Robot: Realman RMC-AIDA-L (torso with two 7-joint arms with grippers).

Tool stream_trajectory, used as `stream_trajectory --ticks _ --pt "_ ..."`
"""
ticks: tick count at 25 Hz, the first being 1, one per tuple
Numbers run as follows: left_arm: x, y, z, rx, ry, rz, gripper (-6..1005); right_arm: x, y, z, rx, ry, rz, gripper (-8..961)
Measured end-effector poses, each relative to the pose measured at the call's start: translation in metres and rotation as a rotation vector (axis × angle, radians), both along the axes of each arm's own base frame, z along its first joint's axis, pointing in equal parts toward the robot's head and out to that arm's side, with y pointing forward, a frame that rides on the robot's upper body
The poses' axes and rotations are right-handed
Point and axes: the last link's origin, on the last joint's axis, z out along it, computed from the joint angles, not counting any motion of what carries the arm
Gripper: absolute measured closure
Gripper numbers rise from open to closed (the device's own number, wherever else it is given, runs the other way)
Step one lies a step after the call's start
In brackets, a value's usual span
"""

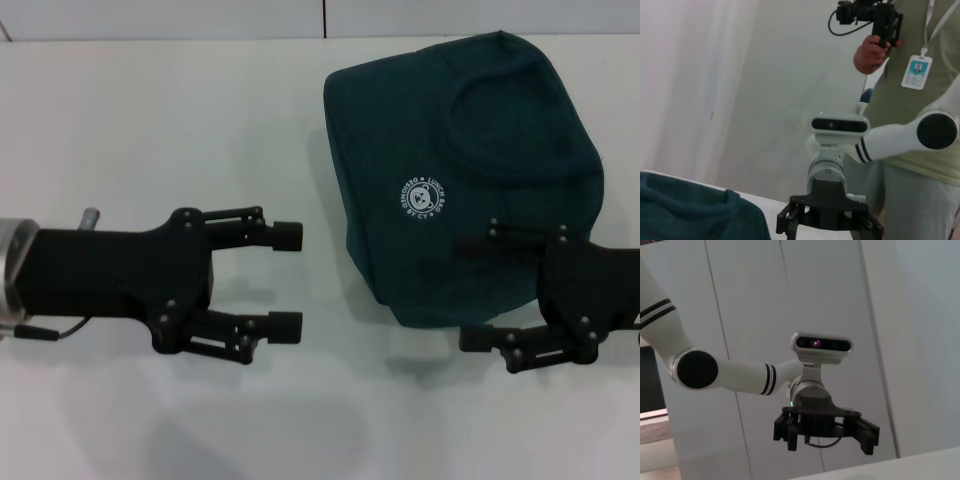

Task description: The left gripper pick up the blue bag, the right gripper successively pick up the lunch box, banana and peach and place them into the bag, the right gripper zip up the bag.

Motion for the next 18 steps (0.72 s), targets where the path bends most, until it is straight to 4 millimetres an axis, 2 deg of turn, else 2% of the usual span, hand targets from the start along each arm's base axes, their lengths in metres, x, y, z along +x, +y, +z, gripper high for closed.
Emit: stream_trajectory --ticks 18 --pt "-0.012 -0.013 0.004 0.020 -0.017 -0.002 106 0.000 0.000 -0.007 -0.003 -0.031 0.012 76"
